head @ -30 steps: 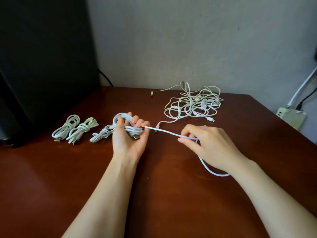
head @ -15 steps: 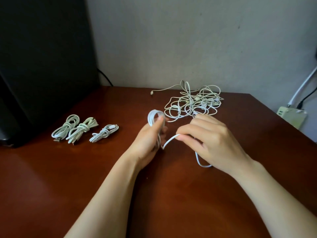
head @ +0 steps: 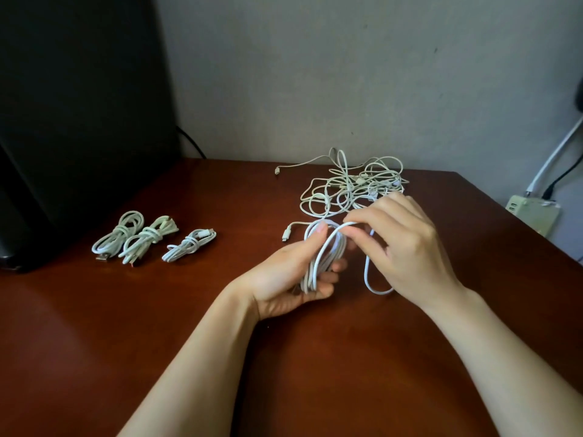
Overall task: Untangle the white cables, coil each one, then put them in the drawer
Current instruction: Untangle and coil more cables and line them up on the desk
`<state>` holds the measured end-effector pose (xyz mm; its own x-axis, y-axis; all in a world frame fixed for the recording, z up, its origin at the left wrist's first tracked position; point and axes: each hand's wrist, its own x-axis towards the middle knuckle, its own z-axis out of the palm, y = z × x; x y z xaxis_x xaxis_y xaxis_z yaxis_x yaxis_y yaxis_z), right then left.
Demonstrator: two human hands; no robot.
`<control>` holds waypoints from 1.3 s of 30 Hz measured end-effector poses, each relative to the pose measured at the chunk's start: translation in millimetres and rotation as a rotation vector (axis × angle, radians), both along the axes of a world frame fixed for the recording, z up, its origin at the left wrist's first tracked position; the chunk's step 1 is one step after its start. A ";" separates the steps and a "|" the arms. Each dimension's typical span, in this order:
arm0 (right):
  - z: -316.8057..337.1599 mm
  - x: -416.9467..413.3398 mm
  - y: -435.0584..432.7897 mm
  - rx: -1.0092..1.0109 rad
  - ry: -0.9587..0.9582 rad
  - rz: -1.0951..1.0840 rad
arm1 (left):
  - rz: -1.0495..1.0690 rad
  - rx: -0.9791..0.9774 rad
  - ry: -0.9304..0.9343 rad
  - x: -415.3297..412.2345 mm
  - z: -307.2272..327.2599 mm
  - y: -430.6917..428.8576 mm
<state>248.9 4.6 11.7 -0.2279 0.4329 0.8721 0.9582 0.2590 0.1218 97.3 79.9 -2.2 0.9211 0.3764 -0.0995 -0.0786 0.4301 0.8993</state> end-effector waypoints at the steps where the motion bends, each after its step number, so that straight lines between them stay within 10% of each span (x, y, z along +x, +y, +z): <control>1: -0.4 0.5 0.3 -0.005 0.007 -0.001 | -0.022 -0.001 0.002 -0.4 -0.4 -0.4; 11: -3.7 -4.1 2.3 -0.064 0.057 -0.037 | -0.145 0.034 0.028 -4.0 -3.7 1.1; 27: -2.1 40.4 -5.2 0.015 0.293 -0.738 | 0.275 -0.482 -0.426 -11.6 1.0 19.7; 39: -6.2 59.9 -13.5 -0.404 0.490 -1.065 | 0.064 -0.454 -0.509 -16.4 -3.1 22.0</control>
